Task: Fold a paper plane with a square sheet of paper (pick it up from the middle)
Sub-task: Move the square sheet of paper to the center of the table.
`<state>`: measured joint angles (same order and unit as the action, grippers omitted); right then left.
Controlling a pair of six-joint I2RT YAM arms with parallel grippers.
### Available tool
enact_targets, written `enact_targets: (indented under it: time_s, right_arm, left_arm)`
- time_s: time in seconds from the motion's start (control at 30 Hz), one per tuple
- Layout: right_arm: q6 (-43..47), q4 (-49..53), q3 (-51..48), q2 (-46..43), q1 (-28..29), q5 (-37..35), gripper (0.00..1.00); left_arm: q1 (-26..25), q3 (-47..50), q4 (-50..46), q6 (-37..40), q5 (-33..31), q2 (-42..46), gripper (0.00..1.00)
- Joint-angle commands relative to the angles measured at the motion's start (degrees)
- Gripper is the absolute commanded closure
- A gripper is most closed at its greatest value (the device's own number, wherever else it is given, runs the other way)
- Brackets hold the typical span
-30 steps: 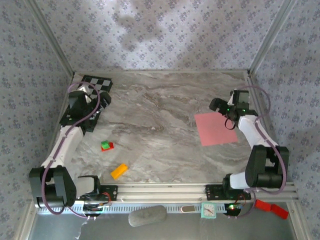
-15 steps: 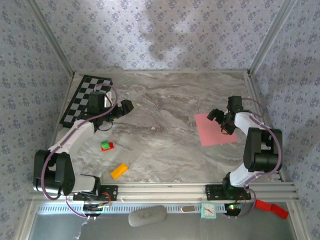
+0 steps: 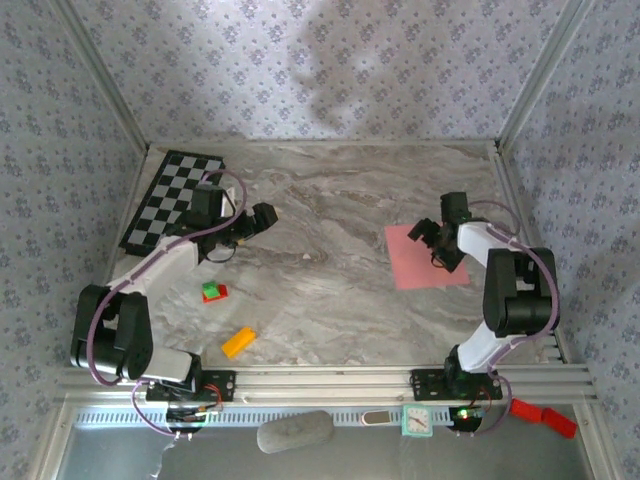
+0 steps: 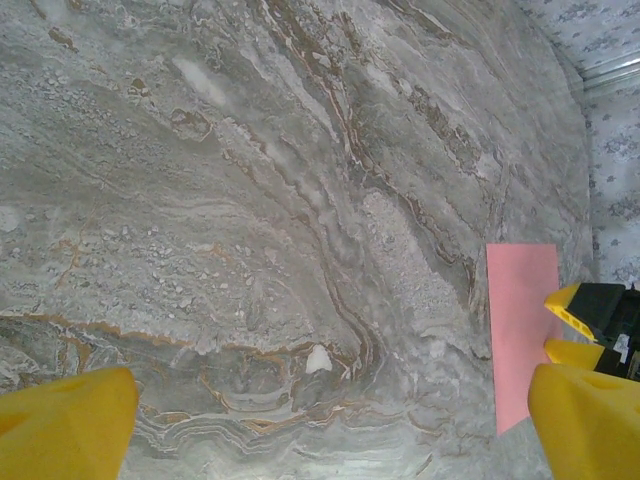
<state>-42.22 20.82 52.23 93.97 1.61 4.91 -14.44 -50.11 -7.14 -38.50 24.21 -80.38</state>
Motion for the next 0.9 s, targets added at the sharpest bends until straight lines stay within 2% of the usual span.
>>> enact_targets:
  time_s: [0.0,0.13,0.33,0.4,0.5,0.63,0.77,0.87]
  right_arm:
    - [-6.7,2.6,0.8,3.6,4.7,-0.7,0.02]
    - [-15.2,2.3,2.3,6.2,12.0,-1.4,0.02]
    - [-33.6,0.8,5.5,9.1,25.9,-2.9,0.02]
    - [-35.6,1.7,8.5,10.1,29.7,-3.0,0.06]
    - [-32.6,7.6,15.5,10.0,32.5,-5.9,0.08]
    - [-20.4,8.8,19.1,7.4,30.9,-7.3,0.08]
    - [-1.4,5.6,19.8,9.2,26.7,0.5,0.09]
    - [10.6,9.9,24.0,13.4,24.6,6.2,0.11]
  left_arm:
    - [-0.3,0.5,0.7,-0.1,0.4,-0.5,0.0]
    - [-0.3,0.7,0.1,0.0,0.2,-0.7,0.0]
    - [-0.4,1.0,-1.3,-0.8,-0.6,-1.0,0.0]
    - [-0.4,1.1,-1.6,-1.0,-0.9,-1.0,0.0]
    - [-0.4,1.1,-2.7,-1.1,-1.3,-0.9,0.0]
    - [-0.6,1.6,-3.0,-1.3,-1.2,-0.1,0.0]
    - [-0.9,1.7,-3.1,-1.6,-1.2,-0.2,0.0]
    - [-1.4,1.4,-3.1,-2.0,-1.1,-0.6,0.0]
